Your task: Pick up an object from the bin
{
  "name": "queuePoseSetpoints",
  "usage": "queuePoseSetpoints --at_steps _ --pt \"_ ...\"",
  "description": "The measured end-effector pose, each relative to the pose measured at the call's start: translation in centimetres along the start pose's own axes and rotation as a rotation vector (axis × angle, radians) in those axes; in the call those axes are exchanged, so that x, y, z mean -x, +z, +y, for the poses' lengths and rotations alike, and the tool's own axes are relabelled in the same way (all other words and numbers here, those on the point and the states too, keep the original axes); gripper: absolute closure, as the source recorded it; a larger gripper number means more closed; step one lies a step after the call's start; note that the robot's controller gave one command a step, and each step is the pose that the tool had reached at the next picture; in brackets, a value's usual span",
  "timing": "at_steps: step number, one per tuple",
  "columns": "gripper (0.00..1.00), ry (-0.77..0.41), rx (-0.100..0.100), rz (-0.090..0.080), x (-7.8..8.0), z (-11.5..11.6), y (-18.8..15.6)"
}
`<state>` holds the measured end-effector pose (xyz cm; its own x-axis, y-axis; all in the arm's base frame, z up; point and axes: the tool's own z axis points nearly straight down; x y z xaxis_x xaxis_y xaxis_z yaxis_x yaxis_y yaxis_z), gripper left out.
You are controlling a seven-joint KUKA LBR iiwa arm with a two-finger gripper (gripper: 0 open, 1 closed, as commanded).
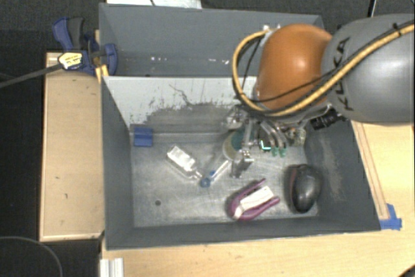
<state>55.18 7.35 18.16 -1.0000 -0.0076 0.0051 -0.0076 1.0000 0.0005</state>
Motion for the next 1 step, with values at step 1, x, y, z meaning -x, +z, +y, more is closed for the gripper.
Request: queuePoseSetpoints --at_steps 1 --pt "0.00 0.287 0.004 -0.013 -0.99 -2.97 9.14"
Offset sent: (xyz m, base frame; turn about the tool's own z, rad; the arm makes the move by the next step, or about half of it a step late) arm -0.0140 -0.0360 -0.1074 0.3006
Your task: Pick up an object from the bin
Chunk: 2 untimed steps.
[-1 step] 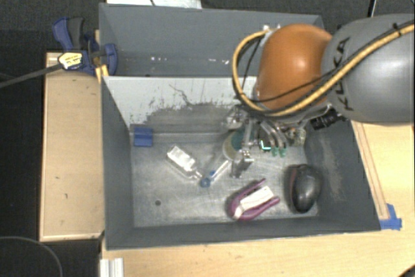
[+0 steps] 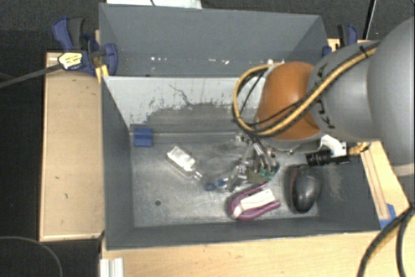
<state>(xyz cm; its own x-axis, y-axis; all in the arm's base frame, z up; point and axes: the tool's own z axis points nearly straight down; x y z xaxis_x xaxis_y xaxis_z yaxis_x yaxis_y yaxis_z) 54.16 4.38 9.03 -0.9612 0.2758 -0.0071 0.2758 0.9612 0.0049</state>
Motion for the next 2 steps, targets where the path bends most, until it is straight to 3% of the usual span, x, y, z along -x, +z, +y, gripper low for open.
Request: queuePoseSetpoints --at_steps 1,2 --pt "1.00 0.006 -0.003 0.004 -0.1 -0.2 0.3" --pt "1.00 -0.027 -0.001 -0.003 1.5 -1.1 -14.8"
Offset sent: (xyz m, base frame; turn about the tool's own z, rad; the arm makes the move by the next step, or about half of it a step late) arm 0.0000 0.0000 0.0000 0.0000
